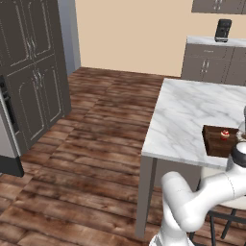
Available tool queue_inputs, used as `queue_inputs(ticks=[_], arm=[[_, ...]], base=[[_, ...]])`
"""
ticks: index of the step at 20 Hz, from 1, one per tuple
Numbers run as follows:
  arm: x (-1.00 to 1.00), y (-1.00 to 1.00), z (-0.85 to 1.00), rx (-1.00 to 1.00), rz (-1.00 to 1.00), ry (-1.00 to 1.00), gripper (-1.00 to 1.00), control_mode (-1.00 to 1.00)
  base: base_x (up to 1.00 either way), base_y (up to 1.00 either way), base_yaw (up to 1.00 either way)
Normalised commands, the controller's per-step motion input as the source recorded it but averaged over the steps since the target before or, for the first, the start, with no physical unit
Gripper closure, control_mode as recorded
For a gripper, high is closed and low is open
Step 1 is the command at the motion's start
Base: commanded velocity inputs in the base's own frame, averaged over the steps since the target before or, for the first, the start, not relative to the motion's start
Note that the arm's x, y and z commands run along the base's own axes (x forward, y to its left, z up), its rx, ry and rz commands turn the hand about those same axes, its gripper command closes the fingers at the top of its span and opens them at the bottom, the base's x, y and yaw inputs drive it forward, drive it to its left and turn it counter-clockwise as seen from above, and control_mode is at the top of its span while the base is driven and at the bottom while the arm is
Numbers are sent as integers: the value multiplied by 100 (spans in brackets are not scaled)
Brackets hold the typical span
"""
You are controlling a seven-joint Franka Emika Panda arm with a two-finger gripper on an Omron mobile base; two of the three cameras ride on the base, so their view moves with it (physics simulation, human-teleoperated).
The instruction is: Take the cupcake and donut from the fridge and place them on the empty tray on the dining counter.
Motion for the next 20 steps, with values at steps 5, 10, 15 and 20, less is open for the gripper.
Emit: queue_inputs(ticks=[5, 10, 15, 20], arm=[[-26, 0, 0, 0, 0, -2, -100, -100], [-20, 0, 0, 0, 0, -3, -100, -100], [-1, 2, 0, 0, 0, -6, -100, -100], [-10, 2, 51, -4, 0, -12, -100, -100]], base=[[0, 0, 0], [0, 0, 0], [0, 0, 0], [0, 0, 0]])
